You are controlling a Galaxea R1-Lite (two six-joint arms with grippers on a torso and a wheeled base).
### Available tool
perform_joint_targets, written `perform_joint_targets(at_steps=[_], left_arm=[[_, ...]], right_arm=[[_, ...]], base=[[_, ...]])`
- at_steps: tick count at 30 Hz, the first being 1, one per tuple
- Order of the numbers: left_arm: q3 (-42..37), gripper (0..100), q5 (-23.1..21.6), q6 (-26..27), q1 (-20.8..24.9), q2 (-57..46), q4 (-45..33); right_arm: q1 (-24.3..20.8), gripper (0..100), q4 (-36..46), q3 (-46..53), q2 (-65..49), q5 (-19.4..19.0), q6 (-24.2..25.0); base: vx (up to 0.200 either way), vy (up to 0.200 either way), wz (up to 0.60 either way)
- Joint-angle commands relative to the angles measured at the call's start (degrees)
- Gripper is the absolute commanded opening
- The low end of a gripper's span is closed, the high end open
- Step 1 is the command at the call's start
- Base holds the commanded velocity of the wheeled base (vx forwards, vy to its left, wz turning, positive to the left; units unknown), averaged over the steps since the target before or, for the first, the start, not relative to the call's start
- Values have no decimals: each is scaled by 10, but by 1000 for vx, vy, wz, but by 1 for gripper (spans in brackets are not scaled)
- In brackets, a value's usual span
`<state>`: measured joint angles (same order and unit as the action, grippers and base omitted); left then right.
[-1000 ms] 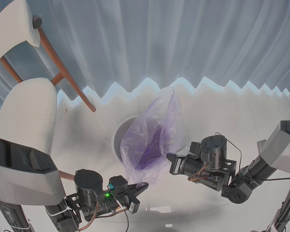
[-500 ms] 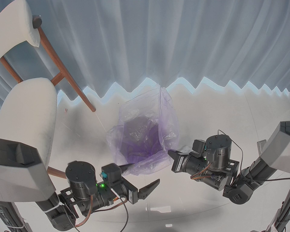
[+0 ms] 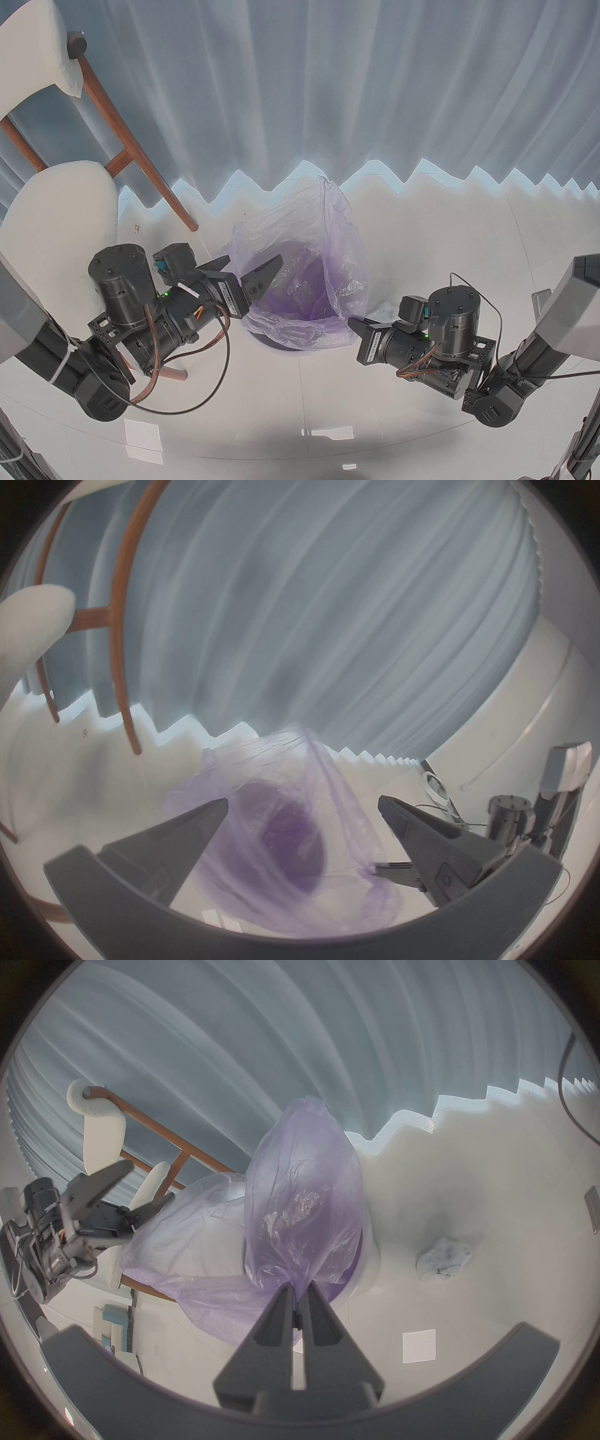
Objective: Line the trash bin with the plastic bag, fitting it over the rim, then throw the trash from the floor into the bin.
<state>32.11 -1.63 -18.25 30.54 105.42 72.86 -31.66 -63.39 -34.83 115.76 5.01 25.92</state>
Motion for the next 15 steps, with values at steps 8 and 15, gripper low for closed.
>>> perform_joint_targets(at_steps=[8, 15], left_arm=[[40, 100, -3, -27, -74, -5, -145], [40, 100, -5, -26, -78, 35, -149]], right_arm=[[-3, 0, -1, 3, 5, 0, -8], [-4, 0, -2, 5, 7, 0, -9]], base=[[0, 0, 0], [0, 0, 0]])
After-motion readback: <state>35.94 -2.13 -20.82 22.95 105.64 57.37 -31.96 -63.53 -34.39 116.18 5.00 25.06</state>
